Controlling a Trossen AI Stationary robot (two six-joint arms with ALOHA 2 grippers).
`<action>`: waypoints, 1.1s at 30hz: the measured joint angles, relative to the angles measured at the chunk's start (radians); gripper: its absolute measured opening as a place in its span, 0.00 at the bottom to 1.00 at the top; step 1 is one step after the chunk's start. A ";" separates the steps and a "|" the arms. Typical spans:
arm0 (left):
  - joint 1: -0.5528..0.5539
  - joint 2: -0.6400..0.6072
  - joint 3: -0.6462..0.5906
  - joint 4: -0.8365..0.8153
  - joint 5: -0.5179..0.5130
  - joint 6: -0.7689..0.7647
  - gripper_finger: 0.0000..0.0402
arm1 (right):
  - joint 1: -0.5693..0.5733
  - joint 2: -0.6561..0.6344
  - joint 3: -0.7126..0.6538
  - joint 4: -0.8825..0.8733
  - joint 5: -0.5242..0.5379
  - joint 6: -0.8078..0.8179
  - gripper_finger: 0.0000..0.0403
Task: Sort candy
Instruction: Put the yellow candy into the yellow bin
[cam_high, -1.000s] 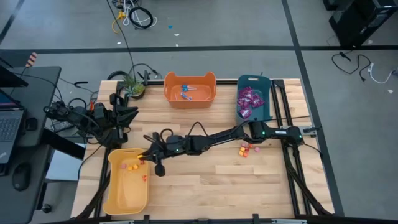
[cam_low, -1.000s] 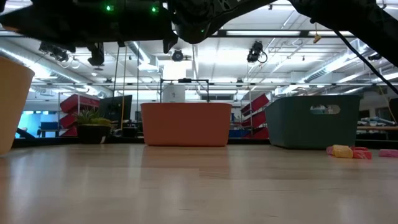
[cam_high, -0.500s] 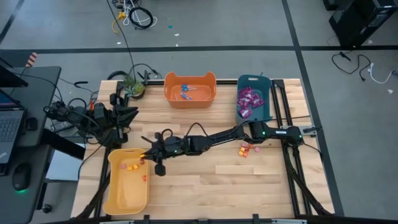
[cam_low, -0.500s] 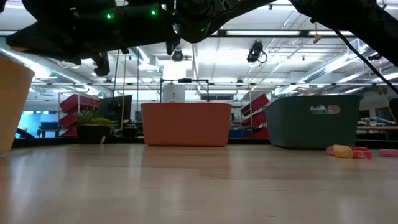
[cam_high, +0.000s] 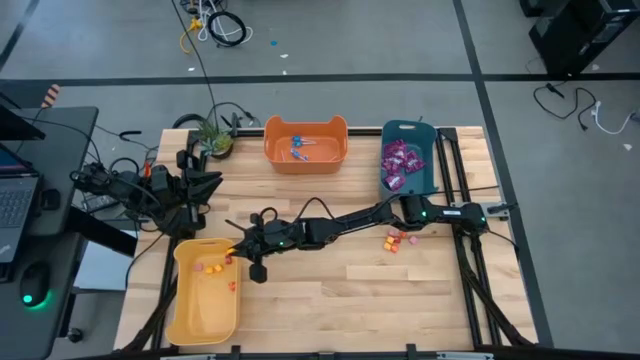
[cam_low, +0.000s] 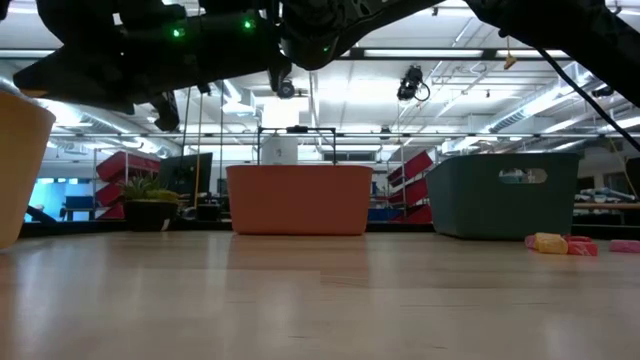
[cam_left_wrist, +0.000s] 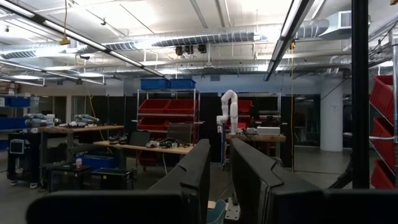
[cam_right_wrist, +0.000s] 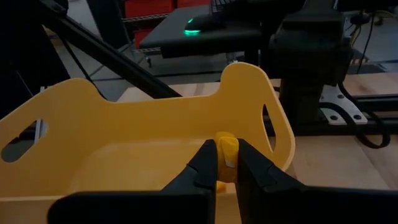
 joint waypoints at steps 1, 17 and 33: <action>0.000 0.000 0.000 0.000 0.000 0.000 0.17 | 0.000 0.000 0.000 -0.002 0.000 0.000 0.08; 0.000 0.000 0.000 0.004 0.000 0.000 0.17 | 0.000 0.000 0.000 -0.017 0.000 -0.005 0.23; 0.000 0.000 0.000 0.005 0.000 0.000 0.17 | 0.000 0.000 0.000 -0.017 0.000 -0.007 0.29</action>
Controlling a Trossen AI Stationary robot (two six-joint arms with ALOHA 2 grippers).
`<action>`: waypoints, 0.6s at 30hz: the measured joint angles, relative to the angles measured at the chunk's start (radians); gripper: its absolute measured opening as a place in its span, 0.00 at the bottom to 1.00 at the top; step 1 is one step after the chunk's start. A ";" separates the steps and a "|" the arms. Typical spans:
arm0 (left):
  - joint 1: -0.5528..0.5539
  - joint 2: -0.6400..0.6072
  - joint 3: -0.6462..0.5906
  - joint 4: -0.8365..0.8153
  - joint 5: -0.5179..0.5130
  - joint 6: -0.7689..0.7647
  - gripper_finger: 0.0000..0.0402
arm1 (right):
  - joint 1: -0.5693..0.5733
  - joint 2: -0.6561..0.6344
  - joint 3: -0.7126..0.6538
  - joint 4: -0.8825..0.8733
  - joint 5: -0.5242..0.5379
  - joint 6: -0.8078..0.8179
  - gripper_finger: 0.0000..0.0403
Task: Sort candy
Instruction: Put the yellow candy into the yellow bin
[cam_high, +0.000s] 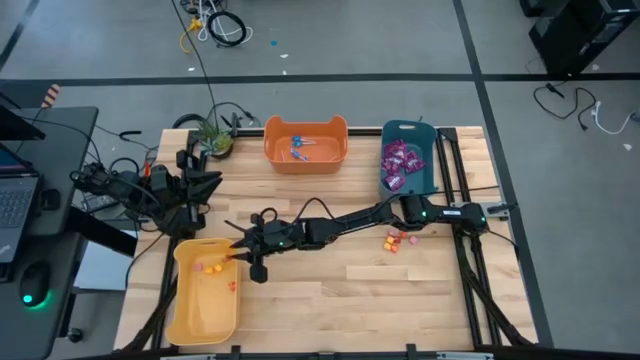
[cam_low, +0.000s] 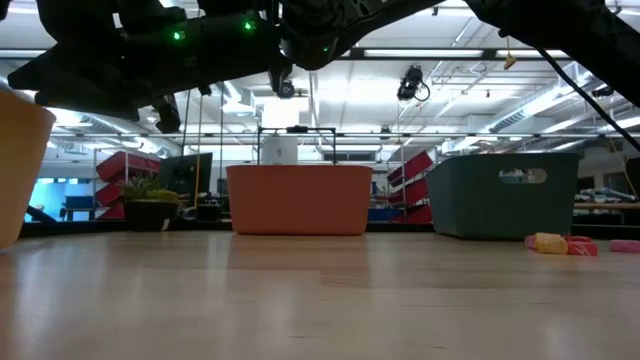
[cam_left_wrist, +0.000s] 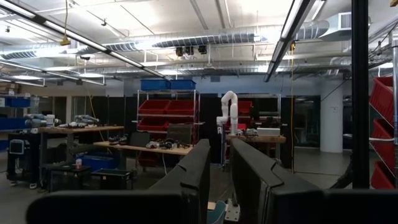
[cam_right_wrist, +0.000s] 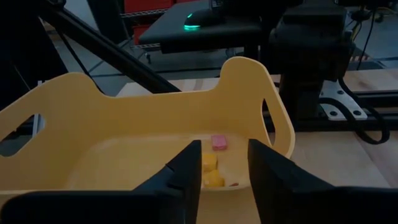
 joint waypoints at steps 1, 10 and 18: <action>0.000 0.000 0.000 0.000 0.000 0.000 0.17 | 0.000 0.000 0.000 0.000 0.000 0.000 0.29; 0.000 0.000 0.000 0.000 0.000 0.000 0.17 | 0.000 -0.013 0.000 -0.003 0.000 -0.109 0.29; 0.000 0.000 0.000 0.000 0.000 0.000 0.17 | 0.007 -0.122 0.000 -0.237 -0.088 -0.231 0.29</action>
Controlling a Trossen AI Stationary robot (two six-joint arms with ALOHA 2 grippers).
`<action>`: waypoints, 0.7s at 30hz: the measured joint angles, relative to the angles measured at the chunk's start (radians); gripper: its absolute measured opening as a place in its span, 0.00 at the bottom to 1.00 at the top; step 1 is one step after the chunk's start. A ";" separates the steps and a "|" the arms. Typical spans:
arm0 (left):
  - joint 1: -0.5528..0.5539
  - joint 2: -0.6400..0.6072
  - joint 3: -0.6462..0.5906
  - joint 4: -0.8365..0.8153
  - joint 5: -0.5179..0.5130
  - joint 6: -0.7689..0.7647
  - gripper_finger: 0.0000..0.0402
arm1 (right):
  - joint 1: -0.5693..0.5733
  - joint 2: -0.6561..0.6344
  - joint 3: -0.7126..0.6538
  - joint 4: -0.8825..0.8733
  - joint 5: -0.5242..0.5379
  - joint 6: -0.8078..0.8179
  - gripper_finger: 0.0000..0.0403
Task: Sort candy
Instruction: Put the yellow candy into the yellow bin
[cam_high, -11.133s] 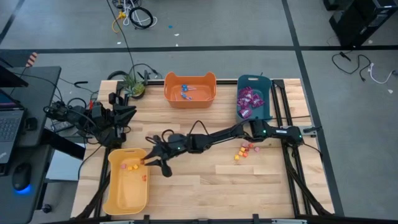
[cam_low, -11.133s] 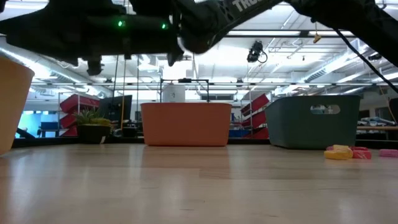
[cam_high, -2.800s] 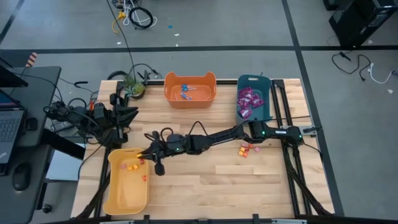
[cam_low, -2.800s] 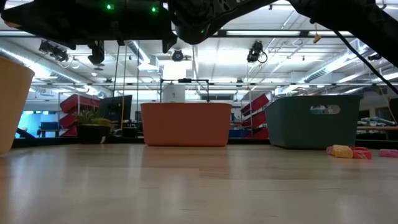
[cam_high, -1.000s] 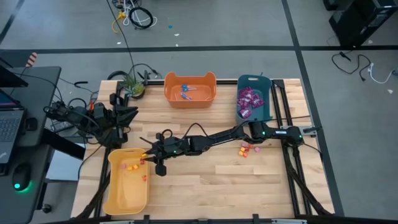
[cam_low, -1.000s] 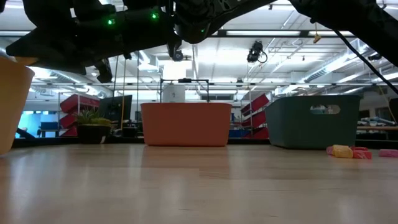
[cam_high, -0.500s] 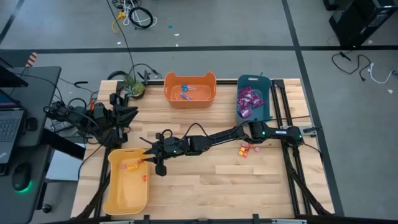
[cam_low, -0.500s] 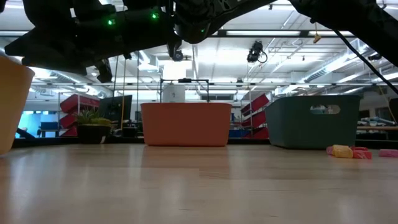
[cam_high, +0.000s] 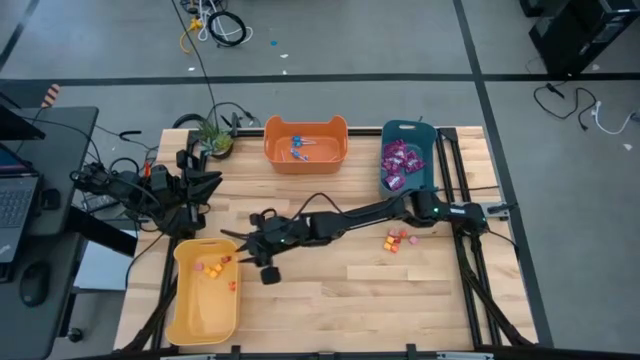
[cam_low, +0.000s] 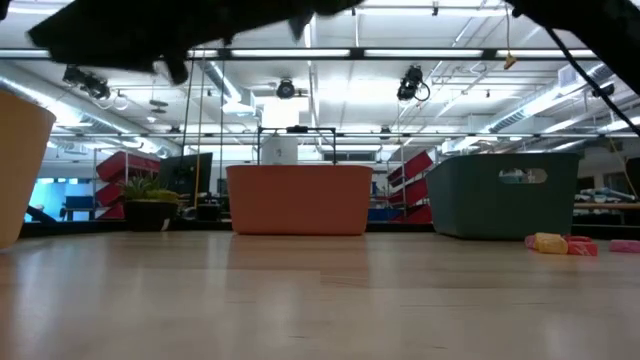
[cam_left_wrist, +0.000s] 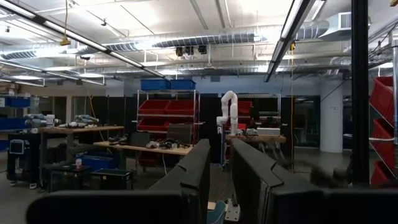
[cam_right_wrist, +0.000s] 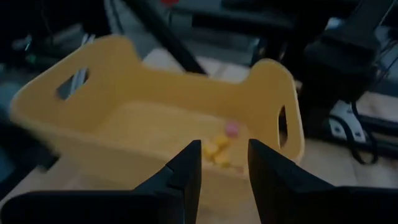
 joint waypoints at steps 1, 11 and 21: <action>0.000 0.000 0.000 0.000 0.000 0.000 0.17 | 0.001 -0.022 0.000 -0.058 -0.004 -0.009 0.29; 0.000 0.000 0.000 0.000 0.000 0.000 0.17 | 0.035 -0.216 0.000 -0.634 -0.013 -0.106 0.28; 0.000 0.000 0.000 0.000 0.000 -0.002 0.17 | 0.092 -0.348 0.000 -0.994 0.065 0.010 0.27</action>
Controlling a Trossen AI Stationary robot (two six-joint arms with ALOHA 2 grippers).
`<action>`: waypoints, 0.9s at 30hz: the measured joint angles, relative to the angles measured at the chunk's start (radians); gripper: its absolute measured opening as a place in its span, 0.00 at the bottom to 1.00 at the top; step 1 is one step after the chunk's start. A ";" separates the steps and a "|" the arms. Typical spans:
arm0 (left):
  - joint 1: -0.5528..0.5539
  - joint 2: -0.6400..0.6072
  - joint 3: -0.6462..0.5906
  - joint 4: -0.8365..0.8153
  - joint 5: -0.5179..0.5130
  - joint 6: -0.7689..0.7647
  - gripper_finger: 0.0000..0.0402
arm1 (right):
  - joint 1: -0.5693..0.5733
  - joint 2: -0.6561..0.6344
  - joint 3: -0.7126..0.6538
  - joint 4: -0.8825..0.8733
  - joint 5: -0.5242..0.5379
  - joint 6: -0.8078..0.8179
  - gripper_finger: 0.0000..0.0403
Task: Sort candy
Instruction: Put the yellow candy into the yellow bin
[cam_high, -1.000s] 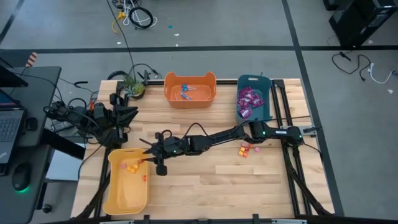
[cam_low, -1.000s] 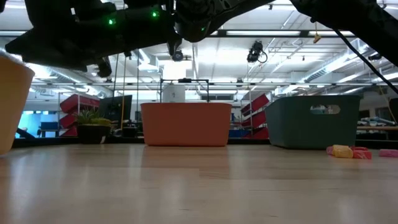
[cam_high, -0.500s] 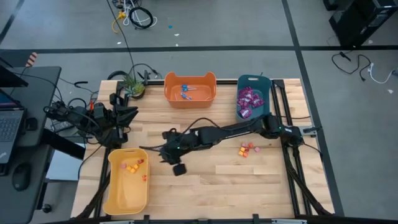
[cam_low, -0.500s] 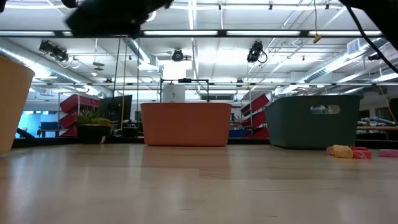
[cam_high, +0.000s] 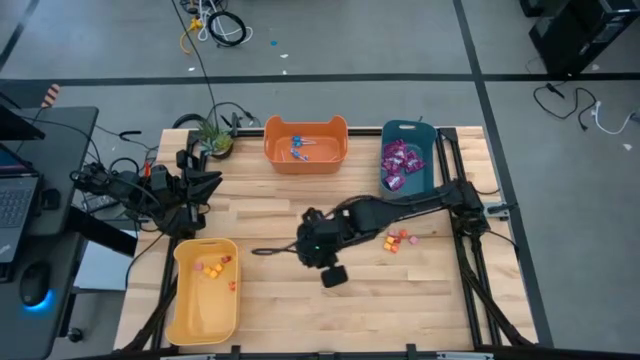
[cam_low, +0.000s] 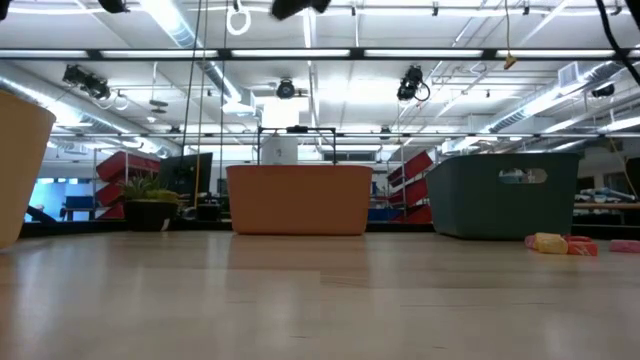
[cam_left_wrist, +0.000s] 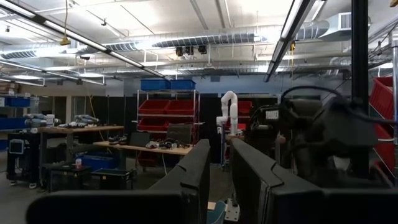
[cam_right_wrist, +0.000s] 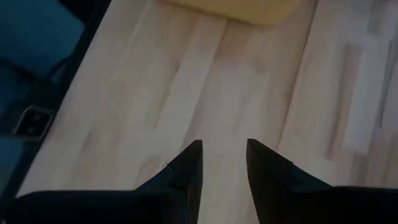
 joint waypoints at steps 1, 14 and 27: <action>0.000 0.000 0.000 0.000 0.000 -0.001 0.17 | 0.009 -0.009 0.000 -0.025 0.012 0.012 0.27; 0.000 0.000 0.000 0.028 0.000 -0.001 0.17 | 0.079 -0.045 0.000 -0.240 0.192 0.113 0.27; 0.000 0.000 0.000 0.025 0.000 -0.003 0.17 | 0.079 -0.180 -0.116 -0.152 0.241 0.077 0.27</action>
